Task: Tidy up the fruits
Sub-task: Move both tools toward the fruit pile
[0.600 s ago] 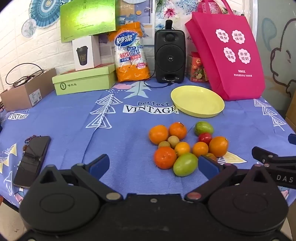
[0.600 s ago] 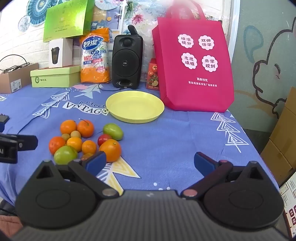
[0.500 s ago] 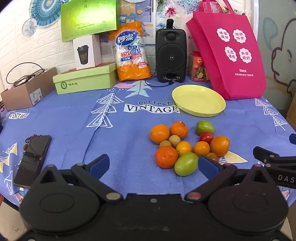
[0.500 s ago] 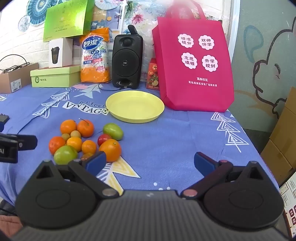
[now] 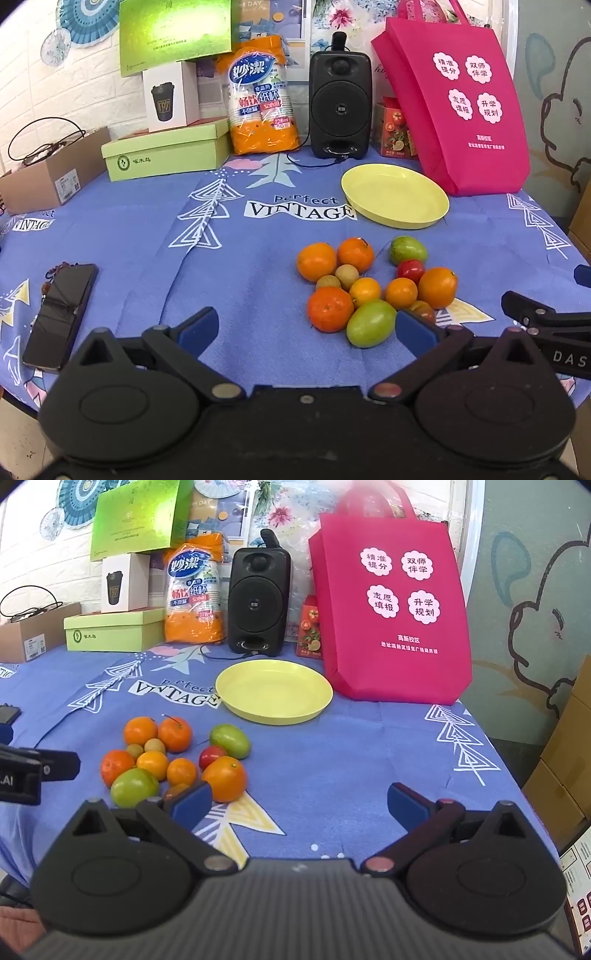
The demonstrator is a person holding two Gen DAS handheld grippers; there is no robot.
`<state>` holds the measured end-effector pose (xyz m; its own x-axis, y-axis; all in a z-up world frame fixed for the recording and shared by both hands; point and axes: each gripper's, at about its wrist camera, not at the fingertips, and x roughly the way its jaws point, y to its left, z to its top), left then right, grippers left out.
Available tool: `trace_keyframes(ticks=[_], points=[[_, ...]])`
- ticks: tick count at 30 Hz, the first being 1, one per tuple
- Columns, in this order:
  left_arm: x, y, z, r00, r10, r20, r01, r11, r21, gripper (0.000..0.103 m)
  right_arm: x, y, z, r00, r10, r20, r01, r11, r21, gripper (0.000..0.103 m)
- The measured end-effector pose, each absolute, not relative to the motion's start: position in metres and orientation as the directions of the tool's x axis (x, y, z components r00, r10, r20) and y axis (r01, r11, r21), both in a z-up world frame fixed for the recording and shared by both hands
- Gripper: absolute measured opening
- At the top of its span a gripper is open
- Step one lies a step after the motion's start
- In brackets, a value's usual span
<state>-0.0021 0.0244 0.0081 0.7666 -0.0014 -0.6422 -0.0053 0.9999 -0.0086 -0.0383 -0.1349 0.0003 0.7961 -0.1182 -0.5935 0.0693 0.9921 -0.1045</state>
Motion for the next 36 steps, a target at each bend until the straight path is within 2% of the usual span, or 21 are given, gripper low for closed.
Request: trace_keyframes(ticks=[17, 24, 27, 30, 33, 36], points=[[0.009, 0.031, -0.003, 0.755, -0.048, -0.654, 0.01, 0.998, -0.062, 0.103, -0.03, -0.138, -0.006, 0.771, -0.018, -0.636, 0.002, 1.0, -0.026, 0.103], [0.01, 0.039, -0.012, 0.795, 0.027, -0.606, -0.051, 0.998, -0.023, 0.103, -0.028, -0.141, -0.011, 0.79, -0.024, -0.613, -0.007, 0.999, -0.048, 0.103], [0.014, 0.051, -0.017, 0.801, -0.025, -0.599, -0.026, 0.997, -0.078, 0.103, -0.03, -0.151, -0.015, 0.82, -0.01, -0.572, -0.007, 1.0, -0.028, 0.103], [0.021, 0.069, -0.025, 0.785, -0.126, -0.607, -0.009, 0.977, -0.214, 0.103, -0.033, -0.162, -0.021, 0.852, 0.031, -0.523, -0.006, 0.999, 0.049, 0.103], [0.027, 0.083, -0.034, 0.782, -0.202, -0.59, 0.003, 0.948, -0.32, 0.103, -0.028, -0.165, -0.025, 0.836, 0.053, -0.546, -0.025, 0.998, 0.058, 0.103], [0.034, 0.08, -0.037, 0.787, -0.139, -0.602, 0.006, 0.976, -0.218, 0.103, -0.02, -0.16, -0.03, 0.805, 0.046, -0.591, -0.054, 0.999, 0.004, 0.103]])
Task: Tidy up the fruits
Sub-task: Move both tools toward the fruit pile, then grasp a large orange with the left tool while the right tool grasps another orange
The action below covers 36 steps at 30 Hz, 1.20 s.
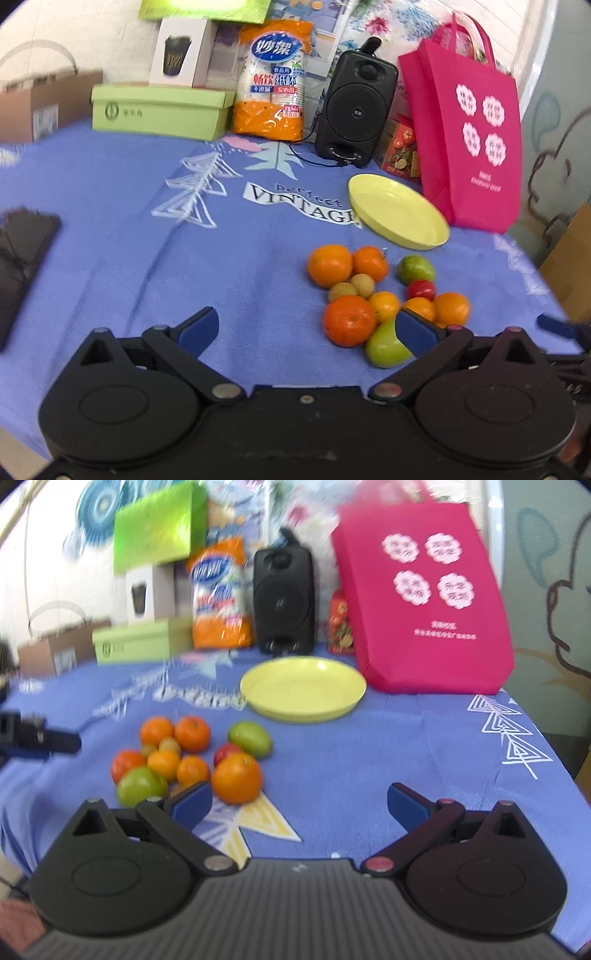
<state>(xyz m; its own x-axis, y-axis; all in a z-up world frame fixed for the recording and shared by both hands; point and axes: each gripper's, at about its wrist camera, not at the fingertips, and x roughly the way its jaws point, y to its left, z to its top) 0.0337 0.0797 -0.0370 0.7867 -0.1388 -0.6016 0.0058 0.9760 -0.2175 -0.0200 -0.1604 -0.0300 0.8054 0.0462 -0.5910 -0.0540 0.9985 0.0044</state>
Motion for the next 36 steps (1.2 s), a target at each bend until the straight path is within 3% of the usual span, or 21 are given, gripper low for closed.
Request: trace_keyframes(ticks=[4, 16, 19, 36], points=[[0.038, 0.06, -0.044, 0.799, -0.03, -0.6, 0.024, 1.0, -0.017, 0.103, -0.013, -0.154, -0.041, 0.781, 0.048, -0.622, -0.094, 0.995, -0.041, 0.103], [0.061, 0.043, -0.079, 0.745, -0.03, -0.666, 0.067, 0.997, 0.03, 0.103, 0.001, -0.152, -0.062, 0.751, 0.065, -0.657, -0.136, 0.989, -0.057, 0.103], [0.065, 0.037, -0.086, 0.748, -0.004, -0.663, 0.072, 0.995, 0.075, 0.103, 0.004, -0.153, -0.066, 0.744, 0.069, -0.664, -0.14, 0.989, -0.054, 0.103], [0.089, 0.032, -0.091, 0.761, -0.051, -0.647, 0.112, 0.992, 0.052, 0.101, 0.036, -0.143, -0.076, 0.749, 0.111, -0.653, -0.214, 0.974, -0.08, 0.102]])
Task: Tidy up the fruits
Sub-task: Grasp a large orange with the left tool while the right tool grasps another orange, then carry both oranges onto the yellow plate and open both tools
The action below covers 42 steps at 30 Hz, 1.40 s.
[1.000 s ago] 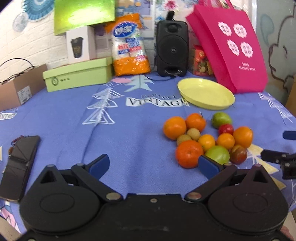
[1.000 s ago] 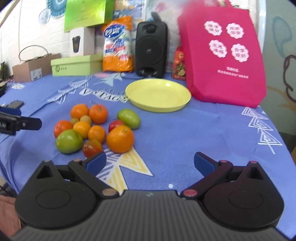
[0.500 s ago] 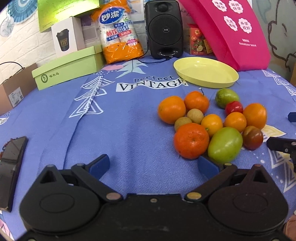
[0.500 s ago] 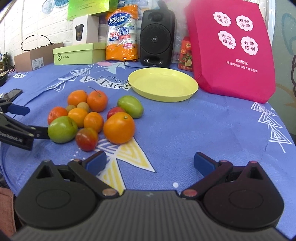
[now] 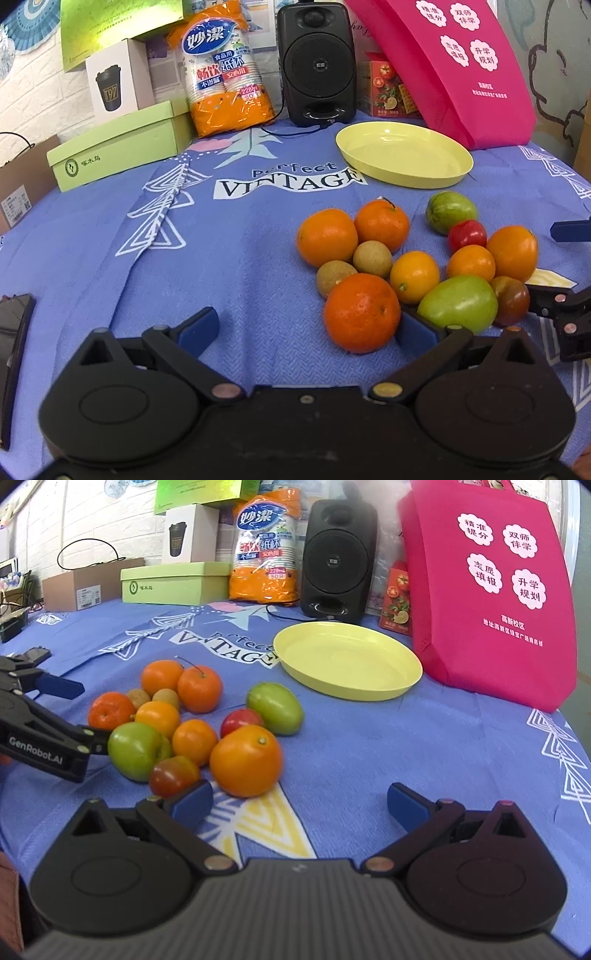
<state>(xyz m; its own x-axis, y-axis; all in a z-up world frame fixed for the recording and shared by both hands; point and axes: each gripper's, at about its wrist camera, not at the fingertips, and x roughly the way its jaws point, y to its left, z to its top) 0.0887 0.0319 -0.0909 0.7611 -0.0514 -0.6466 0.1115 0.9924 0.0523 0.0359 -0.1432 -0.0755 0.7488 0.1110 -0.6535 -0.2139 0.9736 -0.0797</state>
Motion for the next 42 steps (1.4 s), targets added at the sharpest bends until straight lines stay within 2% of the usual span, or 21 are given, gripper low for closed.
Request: trace_keyframes(ticks=[5, 7, 8, 10, 11, 14, 16, 17, 18, 42], points=[[0.088, 0.03, -0.09, 0.773, -0.063, -0.631, 0.124, 0.991, 0.053, 0.087, 0.042, -0.143, -0.078, 0.743, 0.128, -0.657, -0.219, 0.974, -0.057, 0.099], [0.088, 0.029, -0.089, 0.773, -0.079, -0.63, 0.14, 0.989, 0.048, 0.071, 0.045, -0.142, -0.078, 0.738, 0.13, -0.662, -0.223, 0.973, -0.057, 0.097], [0.088, 0.028, -0.088, 0.772, -0.087, -0.63, 0.147, 0.988, 0.044, 0.067, 0.046, -0.141, -0.077, 0.733, 0.138, -0.666, -0.227, 0.973, -0.049, 0.092], [0.087, 0.026, -0.087, 0.762, -0.128, -0.635, 0.181, 0.983, 0.019, 0.041, 0.048, -0.139, -0.077, 0.724, 0.163, -0.67, -0.245, 0.969, -0.029, 0.081], [0.086, 0.025, -0.087, 0.758, -0.141, -0.637, 0.19, 0.982, 0.008, 0.039, 0.048, -0.137, -0.076, 0.723, 0.176, -0.668, -0.257, 0.966, -0.025, 0.073], [0.083, 0.021, -0.086, 0.761, -0.127, -0.636, 0.19, 0.981, 0.03, 0.038, 0.048, -0.132, -0.076, 0.722, 0.191, -0.665, -0.274, 0.962, -0.022, 0.063], [0.081, 0.022, -0.086, 0.758, -0.134, -0.639, 0.193, 0.981, 0.022, 0.038, 0.048, -0.131, -0.076, 0.72, 0.208, -0.662, -0.286, 0.958, -0.01, 0.053], [0.079, 0.022, -0.085, 0.757, -0.135, -0.639, 0.195, 0.98, 0.025, 0.038, 0.047, -0.131, -0.075, 0.718, 0.222, -0.66, -0.295, 0.955, 0.001, 0.044], [0.078, 0.022, -0.085, 0.758, -0.135, -0.639, 0.198, 0.98, 0.028, 0.037, 0.047, -0.13, -0.075, 0.715, 0.236, -0.658, -0.305, 0.952, 0.011, 0.042], [0.042, 0.033, -0.049, 0.793, -0.18, -0.582, 0.208, 0.978, -0.019, 0.037, 0.009, -0.141, -0.049, 0.758, 0.227, -0.612, -0.277, 0.961, 0.013, 0.041]])
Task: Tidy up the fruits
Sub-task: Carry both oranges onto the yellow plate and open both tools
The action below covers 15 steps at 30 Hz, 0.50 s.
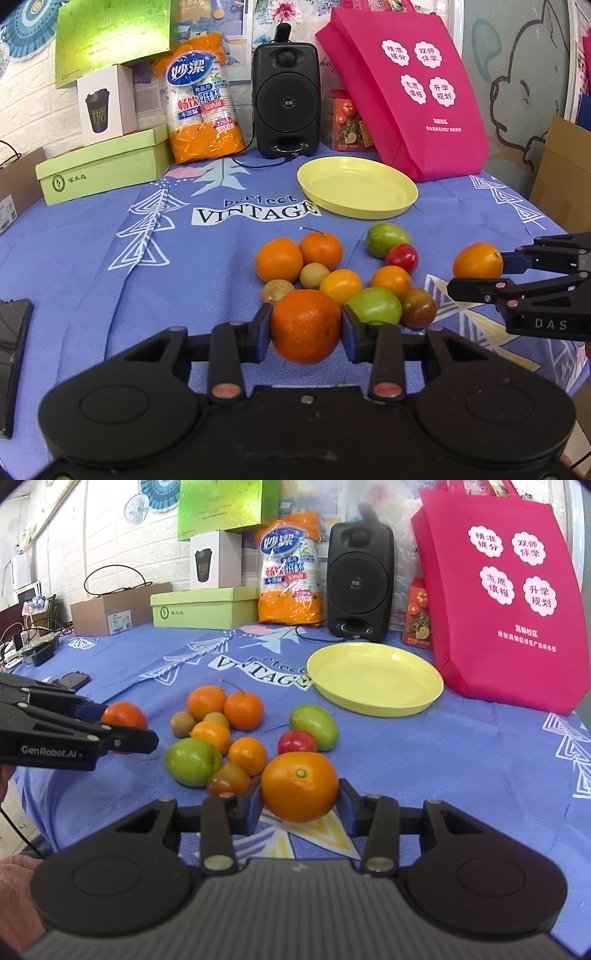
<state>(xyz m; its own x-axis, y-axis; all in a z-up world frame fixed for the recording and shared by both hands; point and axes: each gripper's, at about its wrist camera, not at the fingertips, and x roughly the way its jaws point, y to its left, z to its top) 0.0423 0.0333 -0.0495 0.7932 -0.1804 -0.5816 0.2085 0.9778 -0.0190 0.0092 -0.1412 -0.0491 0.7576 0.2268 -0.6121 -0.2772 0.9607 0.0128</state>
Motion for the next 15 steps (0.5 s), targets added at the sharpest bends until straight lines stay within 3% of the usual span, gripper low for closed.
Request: trace_keyframes(ticks=[7, 15], points=[[0.05, 0.027, -0.029, 0.801, -0.215, -0.559, 0.243, 0.97, -0.025, 0.037, 0.012, -0.144, -0.033, 0.777, 0.222, -0.59, -0.275, 0.961, -0.001, 0.041], [0.115, 0.008, 0.002, 0.792, -0.283, -0.541, 0.327, 0.945, -0.017, 0.037, 0.052, -0.152, -0.014, 0.794, 0.192, -0.577, -0.259, 0.965, -0.036, 0.041]])
